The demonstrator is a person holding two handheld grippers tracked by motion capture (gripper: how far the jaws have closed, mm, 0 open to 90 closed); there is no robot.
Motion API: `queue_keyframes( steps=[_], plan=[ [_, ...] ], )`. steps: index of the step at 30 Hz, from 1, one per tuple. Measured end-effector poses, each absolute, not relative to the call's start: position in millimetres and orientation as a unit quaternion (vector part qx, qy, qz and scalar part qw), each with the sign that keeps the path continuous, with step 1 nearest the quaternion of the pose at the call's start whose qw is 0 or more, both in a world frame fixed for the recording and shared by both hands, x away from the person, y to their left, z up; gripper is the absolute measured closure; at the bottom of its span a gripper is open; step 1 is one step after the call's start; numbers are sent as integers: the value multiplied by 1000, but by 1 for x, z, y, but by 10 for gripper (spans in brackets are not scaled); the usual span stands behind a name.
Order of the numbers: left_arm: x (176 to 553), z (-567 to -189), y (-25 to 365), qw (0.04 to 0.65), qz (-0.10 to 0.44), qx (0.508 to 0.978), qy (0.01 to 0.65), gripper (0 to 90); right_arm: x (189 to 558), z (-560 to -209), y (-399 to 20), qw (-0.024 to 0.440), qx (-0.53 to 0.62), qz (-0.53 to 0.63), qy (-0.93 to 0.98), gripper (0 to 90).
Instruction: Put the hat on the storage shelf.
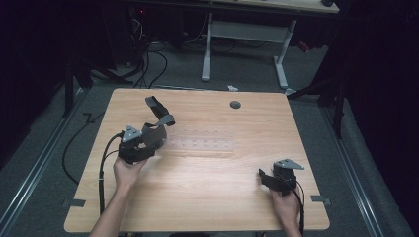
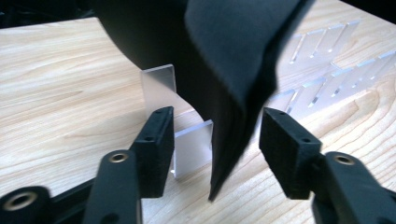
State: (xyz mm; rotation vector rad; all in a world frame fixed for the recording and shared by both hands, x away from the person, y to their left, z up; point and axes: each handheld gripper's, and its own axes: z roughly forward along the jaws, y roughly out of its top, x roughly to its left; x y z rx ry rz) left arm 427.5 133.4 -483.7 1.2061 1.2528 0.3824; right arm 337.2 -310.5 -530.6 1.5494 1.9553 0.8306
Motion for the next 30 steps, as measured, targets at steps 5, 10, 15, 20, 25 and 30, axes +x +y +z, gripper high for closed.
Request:
queue_keyframes(
  steps=[5,10,15,20,25,30],
  plan=[
    [418,-488,142,626,167,526,551,400,337,-531,-310,253,570,306,719,371],
    [407,-485,148,634,160,513,555,394,337,-531,-310,253,570,306,719,371],
    [400,-486,150,634,149,515,557,386,337,-531,-310,253,570,306,719,371],
    [390,-493,154,632,132,516,563,400,337,-531,-310,253,570,306,719,371],
    [383,-503,156,624,127,518,571,407,337,-531,-310,253,570,306,719,371],
    [378,-509,154,621,127,518,574,402,337,-531,-310,253,570,305,719,370]
  ],
)
